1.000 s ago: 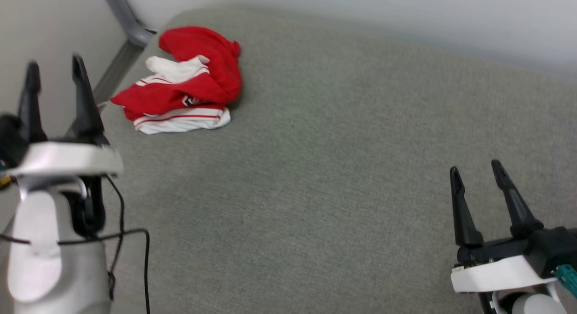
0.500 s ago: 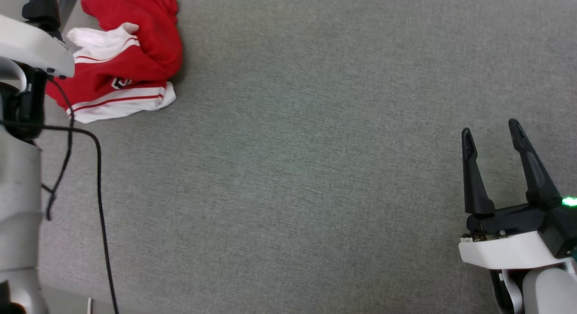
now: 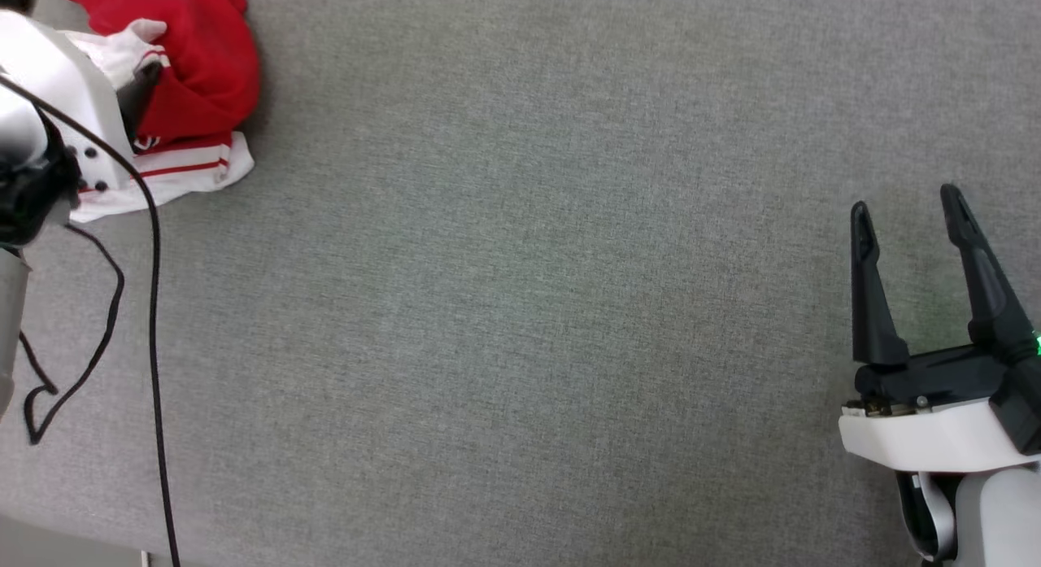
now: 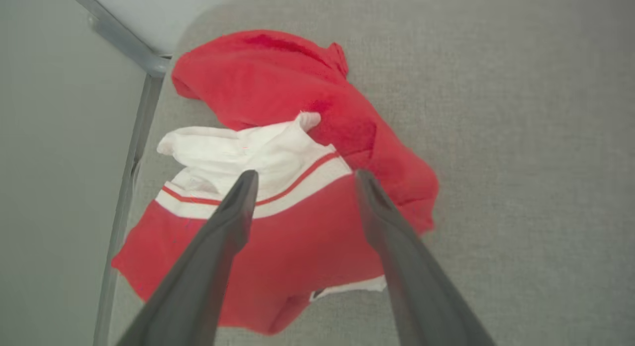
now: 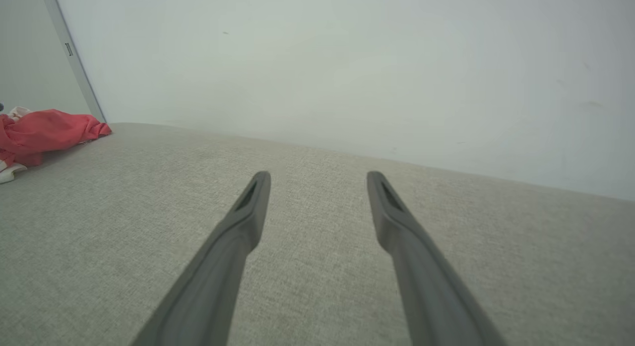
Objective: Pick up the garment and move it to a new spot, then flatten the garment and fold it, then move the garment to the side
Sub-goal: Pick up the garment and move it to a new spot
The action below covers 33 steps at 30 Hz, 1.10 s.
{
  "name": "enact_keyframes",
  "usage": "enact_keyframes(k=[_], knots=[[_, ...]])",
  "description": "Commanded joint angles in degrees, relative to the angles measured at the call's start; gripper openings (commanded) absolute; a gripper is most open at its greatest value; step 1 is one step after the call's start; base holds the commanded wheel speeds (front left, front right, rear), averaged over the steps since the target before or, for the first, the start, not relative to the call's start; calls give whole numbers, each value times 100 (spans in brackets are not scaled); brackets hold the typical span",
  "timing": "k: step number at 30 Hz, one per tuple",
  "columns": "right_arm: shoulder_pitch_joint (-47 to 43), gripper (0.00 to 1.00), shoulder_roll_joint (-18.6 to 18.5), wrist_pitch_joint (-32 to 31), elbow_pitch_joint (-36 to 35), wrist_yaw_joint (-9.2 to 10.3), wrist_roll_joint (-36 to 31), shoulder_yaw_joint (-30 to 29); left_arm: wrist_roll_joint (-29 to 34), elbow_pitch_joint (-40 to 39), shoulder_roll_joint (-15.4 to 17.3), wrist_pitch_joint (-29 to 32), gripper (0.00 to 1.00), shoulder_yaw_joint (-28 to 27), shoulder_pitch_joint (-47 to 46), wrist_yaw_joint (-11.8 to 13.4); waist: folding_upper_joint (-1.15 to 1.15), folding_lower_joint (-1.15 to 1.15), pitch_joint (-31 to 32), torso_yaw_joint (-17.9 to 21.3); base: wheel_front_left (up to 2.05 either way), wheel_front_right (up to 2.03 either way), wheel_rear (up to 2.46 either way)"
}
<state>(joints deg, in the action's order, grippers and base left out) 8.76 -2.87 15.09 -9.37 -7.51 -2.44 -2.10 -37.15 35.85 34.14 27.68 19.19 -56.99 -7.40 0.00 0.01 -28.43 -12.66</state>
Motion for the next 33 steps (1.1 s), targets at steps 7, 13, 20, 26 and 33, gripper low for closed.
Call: enact_keyframes(k=[7, 13, 20, 26, 33], knots=[[230, 100, -1, 12, -76, 4, -29, -1, -444, 366, 93, 975, 100, 500, 40, -1, 0, -1, -359, 120, 0, 0, 0], [310, 100, -1, 12, -52, 4, -46, -6, -644, 790, -83, 1372, 100, 808, 238, -2, 0, -1, -514, 164, 0, 0, 0], [291, 100, -1, 12, 46, 4, 43, -13, -612, 716, 59, 884, 0, 1137, 108, -3, 0, -1, -340, 144, 0, 0, 0], [192, 100, -1, 12, 152, 4, 182, 59, -481, 354, 330, 7, 0, 1401, -255, -2, 0, -1, 118, 78, 0, 0, 0], [33, 100, -1, 12, 315, 4, 495, 139, -225, -339, 524, -845, 0, 2028, -604, -1, 0, -1, 775, 142, 0, 0, 0]])
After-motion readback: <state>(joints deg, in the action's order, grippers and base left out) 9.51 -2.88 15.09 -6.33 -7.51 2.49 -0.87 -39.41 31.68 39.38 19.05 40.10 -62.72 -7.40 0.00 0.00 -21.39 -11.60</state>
